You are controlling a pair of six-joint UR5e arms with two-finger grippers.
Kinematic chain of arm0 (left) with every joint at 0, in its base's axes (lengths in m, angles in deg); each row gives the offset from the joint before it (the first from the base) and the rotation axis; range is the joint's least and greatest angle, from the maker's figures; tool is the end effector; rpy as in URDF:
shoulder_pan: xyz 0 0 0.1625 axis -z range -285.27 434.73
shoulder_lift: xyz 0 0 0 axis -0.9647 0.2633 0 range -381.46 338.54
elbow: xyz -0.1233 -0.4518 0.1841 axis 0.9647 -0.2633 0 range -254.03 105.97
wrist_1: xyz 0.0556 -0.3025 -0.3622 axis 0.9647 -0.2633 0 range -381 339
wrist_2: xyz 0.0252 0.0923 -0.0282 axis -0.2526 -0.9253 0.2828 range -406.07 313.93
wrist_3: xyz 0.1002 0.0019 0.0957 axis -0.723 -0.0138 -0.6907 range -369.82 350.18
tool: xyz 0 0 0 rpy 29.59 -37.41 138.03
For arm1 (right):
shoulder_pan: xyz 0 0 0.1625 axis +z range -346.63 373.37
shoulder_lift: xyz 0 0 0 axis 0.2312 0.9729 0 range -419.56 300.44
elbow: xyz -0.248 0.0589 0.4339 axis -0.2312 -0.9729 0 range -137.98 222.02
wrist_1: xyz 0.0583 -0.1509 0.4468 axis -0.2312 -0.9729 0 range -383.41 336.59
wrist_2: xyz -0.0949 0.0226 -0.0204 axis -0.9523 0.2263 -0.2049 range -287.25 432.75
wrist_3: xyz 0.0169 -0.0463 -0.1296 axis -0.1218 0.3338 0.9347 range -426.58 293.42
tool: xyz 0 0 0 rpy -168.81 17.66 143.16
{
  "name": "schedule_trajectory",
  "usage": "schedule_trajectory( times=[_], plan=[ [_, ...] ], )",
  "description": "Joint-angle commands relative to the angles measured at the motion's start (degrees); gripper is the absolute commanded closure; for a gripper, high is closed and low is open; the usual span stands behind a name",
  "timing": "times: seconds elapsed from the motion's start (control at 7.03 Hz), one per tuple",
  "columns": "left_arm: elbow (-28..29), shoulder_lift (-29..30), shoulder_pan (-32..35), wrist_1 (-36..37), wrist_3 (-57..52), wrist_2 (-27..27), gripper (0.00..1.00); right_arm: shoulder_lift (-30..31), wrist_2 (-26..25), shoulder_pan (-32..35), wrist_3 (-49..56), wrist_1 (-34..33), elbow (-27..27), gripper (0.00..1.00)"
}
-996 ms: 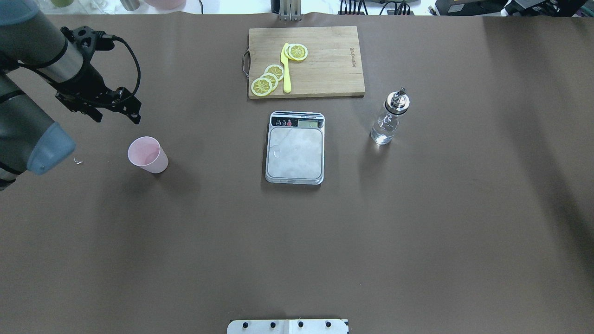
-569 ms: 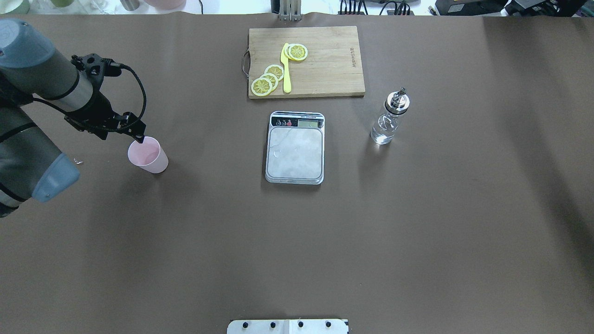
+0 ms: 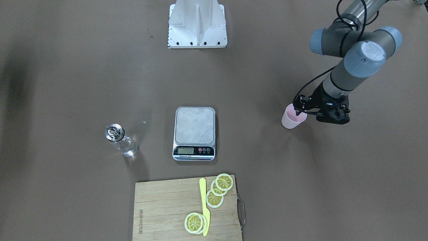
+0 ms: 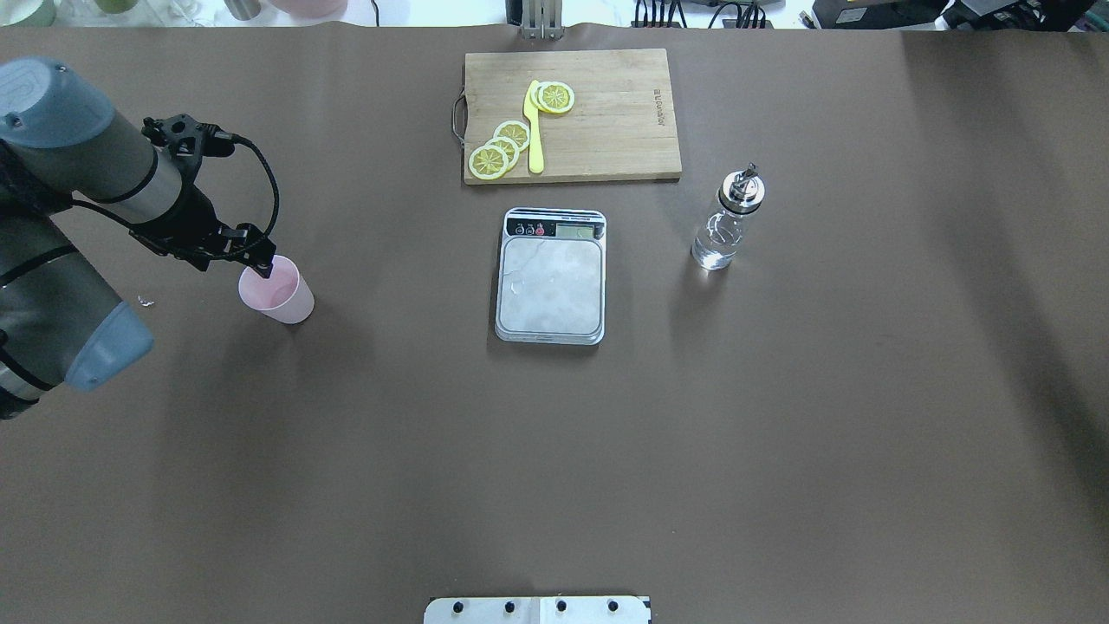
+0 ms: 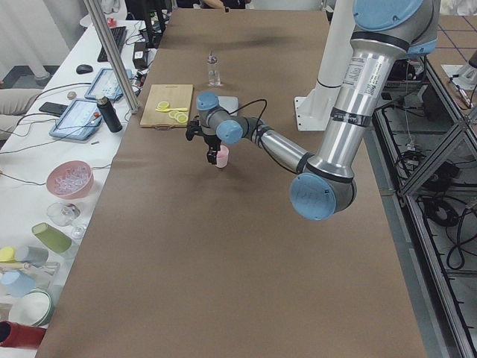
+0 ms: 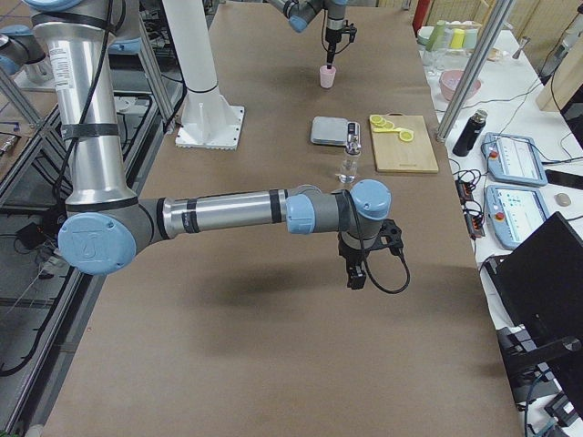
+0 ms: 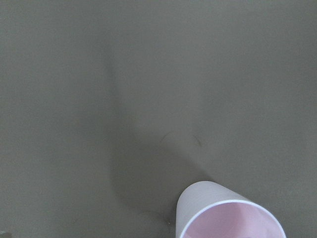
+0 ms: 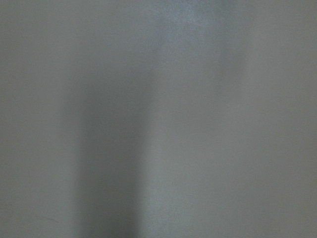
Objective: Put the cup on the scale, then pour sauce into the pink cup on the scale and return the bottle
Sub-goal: 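Reach the left gripper down to the pink cup and grasp it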
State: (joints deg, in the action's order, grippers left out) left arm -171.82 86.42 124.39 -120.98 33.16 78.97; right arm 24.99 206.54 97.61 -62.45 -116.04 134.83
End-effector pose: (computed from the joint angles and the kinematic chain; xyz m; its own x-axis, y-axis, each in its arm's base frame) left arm 0.4205 -0.5781 0.4779 0.6567 0.1521 -0.7387 -0.1070 0.9883 0.1084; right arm -0.0238 -0.6088 0.6878 0.7024 -0.2109 0.6799 0.1509 0.9775 0.1473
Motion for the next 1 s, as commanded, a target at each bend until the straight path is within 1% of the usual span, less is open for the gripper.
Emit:
schedule_trajectory(
  times=[0.0,0.14,0.28,0.57,0.71,0.85],
  plan=[
    [0.2,0.0,-1.0,-0.1,-0.2,0.1,0.34,-0.1,-0.8,0.0,0.0,0.0,0.0,0.0],
    [0.6,0.0,-1.0,-0.1,-0.3,0.3,0.44,-0.1,-0.9,0.0,0.0,0.0,0.0,0.0],
    [1.4,0.0,-1.0,-1.7,-0.4,0.5,0.53,-0.1,-0.9,0.0,0.0,0.0,0.0,0.0],
    [2.2,0.1,-1.0,-3.0,-0.4,0.6,0.87,-0.1,-1.0,0.0,0.0,0.0,0.0,0.0],
    [1.7,0.2,-1.0,-3.1,-0.4,0.7,1.0,-0.1,-1.0,0.0,0.0,0.0,0.0,0.0],
    [1.5,0.7,-0.9,-2.9,-0.3,3.0,1.0,0.0,-1.0,0.0,0.0,0.0,0.0,0.0]
  ],
)
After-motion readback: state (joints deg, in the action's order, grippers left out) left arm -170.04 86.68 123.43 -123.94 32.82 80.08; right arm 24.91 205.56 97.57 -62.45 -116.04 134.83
